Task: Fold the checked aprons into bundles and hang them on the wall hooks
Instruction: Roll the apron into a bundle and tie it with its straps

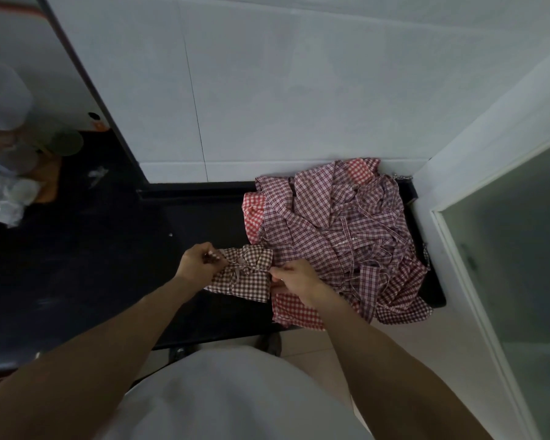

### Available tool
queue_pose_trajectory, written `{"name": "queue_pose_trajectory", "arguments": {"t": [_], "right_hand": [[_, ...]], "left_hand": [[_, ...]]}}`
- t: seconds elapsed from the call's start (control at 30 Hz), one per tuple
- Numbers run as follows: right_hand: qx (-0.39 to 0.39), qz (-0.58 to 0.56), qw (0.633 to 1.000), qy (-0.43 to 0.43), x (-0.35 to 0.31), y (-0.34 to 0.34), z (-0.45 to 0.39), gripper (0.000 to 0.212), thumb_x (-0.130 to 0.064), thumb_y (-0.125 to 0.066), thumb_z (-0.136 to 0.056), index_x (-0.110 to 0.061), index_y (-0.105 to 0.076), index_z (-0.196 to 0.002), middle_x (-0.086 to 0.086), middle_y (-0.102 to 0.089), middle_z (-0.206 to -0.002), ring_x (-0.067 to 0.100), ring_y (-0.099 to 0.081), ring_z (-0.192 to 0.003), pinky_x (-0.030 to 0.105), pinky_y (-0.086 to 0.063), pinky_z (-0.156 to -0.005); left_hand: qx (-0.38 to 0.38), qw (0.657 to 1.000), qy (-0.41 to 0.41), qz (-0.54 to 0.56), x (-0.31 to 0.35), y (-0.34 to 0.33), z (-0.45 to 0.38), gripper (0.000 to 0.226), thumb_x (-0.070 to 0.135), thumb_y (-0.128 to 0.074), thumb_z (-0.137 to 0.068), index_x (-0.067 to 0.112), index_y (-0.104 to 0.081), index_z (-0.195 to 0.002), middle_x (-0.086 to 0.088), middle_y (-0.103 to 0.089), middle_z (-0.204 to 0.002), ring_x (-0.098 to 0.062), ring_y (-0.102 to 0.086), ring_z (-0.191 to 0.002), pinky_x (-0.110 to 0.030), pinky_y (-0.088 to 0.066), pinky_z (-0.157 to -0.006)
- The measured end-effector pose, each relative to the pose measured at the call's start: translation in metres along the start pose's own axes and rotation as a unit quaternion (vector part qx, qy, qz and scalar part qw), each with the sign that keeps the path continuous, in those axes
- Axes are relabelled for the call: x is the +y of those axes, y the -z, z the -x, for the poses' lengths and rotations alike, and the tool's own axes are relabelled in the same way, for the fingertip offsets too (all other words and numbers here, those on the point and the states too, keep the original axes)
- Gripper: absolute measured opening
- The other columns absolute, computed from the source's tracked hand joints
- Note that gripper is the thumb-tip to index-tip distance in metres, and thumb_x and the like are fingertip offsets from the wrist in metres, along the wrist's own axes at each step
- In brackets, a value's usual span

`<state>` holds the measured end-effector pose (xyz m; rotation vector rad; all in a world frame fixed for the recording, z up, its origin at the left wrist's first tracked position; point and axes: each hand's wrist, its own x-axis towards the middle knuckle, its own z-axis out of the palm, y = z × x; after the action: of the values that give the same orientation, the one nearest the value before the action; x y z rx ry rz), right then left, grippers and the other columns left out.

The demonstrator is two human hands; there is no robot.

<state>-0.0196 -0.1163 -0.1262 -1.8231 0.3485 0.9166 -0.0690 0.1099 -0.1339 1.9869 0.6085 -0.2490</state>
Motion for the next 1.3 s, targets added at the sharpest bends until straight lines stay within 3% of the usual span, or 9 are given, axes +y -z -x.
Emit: {"name": "queue_pose_trajectory", "arguments": {"t": [0.13,0.3,0.57,0.77,0.87,1.0,1.07,1.13,1.3], "right_hand": [[-0.033,-0.043,0.998,-0.015,-0.007,-0.008,0.007,0.02,-0.007,-0.059,-0.099,0.0,-0.061,-0.081,0.012,-0.068,-0.096,0.021,-0.071,-0.083,0.034,-0.063,-0.073],[-0.015,-0.046,0.999,-0.007,-0.009,0.002,0.006,0.014,-0.007,-0.057,-0.1,0.0,-0.057,-0.087,0.016,-0.066,-0.104,0.025,-0.073,-0.085,0.037,-0.063,-0.075],[0.006,0.053,0.999,0.005,-0.003,0.009,0.014,0.016,-0.007,-0.059,-0.099,0.002,-0.061,-0.085,0.017,-0.073,-0.081,0.028,-0.075,-0.081,0.044,-0.063,-0.077],[0.076,0.108,0.987,0.095,-0.021,0.001,0.028,0.026,-0.005,-0.065,-0.093,-0.006,-0.054,-0.069,0.015,-0.071,-0.074,0.019,-0.071,-0.058,0.034,-0.061,-0.058],[0.111,0.01,0.984,0.141,-0.027,0.001,0.033,0.023,-0.004,-0.065,-0.092,-0.005,-0.056,-0.071,0.02,-0.071,-0.083,0.013,-0.068,-0.056,0.025,-0.054,-0.051],[-0.024,-0.242,0.95,0.195,-0.042,0.001,0.041,0.036,-0.002,-0.058,-0.096,-0.013,-0.055,-0.061,0.016,-0.072,-0.101,0.023,-0.068,-0.087,0.037,-0.057,-0.084],[-0.048,-0.26,0.94,0.215,-0.048,0.001,0.043,0.041,-0.003,-0.054,-0.098,-0.016,-0.051,-0.059,0.014,-0.073,-0.102,0.023,-0.067,-0.104,0.036,-0.053,-0.091],[-0.039,-0.27,0.937,0.218,-0.051,0.003,0.044,0.034,-0.007,-0.05,-0.101,-0.011,-0.051,-0.068,0.007,-0.073,-0.09,0.019,-0.069,-0.101,0.035,-0.055,-0.089],[-0.039,-0.34,0.929,0.141,-0.052,0.011,0.042,0.031,-0.022,-0.046,-0.105,-0.01,-0.056,-0.078,0.002,-0.064,-0.076,0.017,-0.067,-0.083,0.031,-0.052,-0.068]], "left_hand": [[0.018,0.999,0.01,0.047,0.008,0.002,0.005,0.007,-0.002,-0.068,-0.087,-0.003,-0.062,-0.084,-0.003,-0.064,-0.082,-0.01,-0.058,-0.078,-0.02,-0.045,-0.067],[0.07,0.994,0.045,0.068,0.007,0.012,0.004,0.019,-0.001,-0.068,-0.087,0.005,-0.055,-0.074,-0.008,-0.063,-0.08,-0.017,-0.06,-0.077,-0.024,-0.046,-0.061],[0.081,0.994,0.014,0.073,0.019,0.012,0.006,0.029,-0.002,-0.065,-0.087,0.012,-0.048,-0.069,-0.008,-0.058,-0.074,-0.017,-0.056,-0.073,-0.032,-0.049,-0.065],[-0.045,0.988,-0.082,0.12,0.054,0.009,0.013,0.018,-0.007,-0.055,-0.093,0.005,-0.048,-0.083,0.001,-0.072,-0.069,-0.001,-0.072,-0.077,-0.015,-0.054,-0.063],[-0.064,0.979,-0.085,0.171,0.064,0.012,0.01,0.01,-0.002,-0.05,-0.099,0.005,-0.048,-0.091,-0.01,-0.073,-0.08,-0.018,-0.075,-0.08,-0.024,-0.059,-0.069],[-0.094,0.963,-0.079,0.242,0.073,0.012,0.009,0.006,0.001,-0.044,-0.103,0.005,-0.045,-0.098,-0.023,-0.068,-0.088,-0.028,-0.074,-0.083,-0.031,-0.06,-0.074],[-0.117,0.96,-0.086,0.24,0.081,0.01,0.01,0.006,0.006,-0.043,-0.104,0.004,-0.047,-0.099,-0.017,-0.068,-0.093,-0.015,-0.073,-0.084,-0.022,-0.058,-0.074],[-0.117,0.965,-0.097,0.213,0.089,0.006,0.012,0.01,0.008,-0.042,-0.105,0.004,-0.048,-0.098,-0.007,-0.066,-0.088,-0.003,-0.07,-0.077,-0.016,-0.056,-0.07],[-0.088,0.95,-0.043,0.296,0.091,-0.006,0.005,0.019,0.01,-0.036,-0.107,0.008,-0.046,-0.09,-0.003,-0.061,-0.064,-0.023,-0.066,-0.07,-0.043,-0.055,-0.082]]}}
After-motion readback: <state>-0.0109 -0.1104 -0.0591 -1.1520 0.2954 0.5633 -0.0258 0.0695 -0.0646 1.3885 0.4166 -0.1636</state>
